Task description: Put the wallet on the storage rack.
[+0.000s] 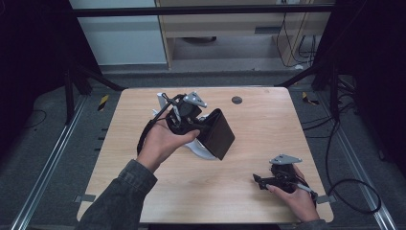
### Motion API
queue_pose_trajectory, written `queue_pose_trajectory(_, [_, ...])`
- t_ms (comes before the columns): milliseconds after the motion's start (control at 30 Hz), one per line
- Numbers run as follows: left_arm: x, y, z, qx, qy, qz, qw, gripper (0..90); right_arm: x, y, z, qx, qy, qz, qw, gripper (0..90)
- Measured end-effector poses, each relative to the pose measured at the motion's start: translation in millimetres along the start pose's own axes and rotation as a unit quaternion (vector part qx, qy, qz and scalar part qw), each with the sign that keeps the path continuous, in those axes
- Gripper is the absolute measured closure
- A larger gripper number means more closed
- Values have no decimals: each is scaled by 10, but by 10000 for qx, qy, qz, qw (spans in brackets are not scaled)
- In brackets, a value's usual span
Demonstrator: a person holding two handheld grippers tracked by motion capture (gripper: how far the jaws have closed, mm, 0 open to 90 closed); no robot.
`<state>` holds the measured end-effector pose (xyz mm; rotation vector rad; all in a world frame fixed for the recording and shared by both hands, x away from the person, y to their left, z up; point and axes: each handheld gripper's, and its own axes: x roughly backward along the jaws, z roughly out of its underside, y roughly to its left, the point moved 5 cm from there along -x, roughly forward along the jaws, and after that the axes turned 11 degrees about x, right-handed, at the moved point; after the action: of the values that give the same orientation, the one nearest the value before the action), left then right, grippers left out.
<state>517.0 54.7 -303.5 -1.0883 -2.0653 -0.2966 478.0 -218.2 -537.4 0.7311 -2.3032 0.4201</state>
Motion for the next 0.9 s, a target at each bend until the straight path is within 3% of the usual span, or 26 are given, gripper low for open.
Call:
queue_pose_trajectory(133, [7, 30, -50, -9, 46, -121, 9999, 806, -25, -35, 30, -124, 105, 22, 9999, 66])
queue_pose_trajectory(567, [104, 191, -223, 157, -68, -383, 9991, 806, -71, -23, 42, 10, 127, 199, 9997, 44])
queue_pose_trajectory(900, [-107, 378, -178, 225, 142, -668, 9974, 806, -72, -24, 49, 62, 82, 219, 9997, 45])
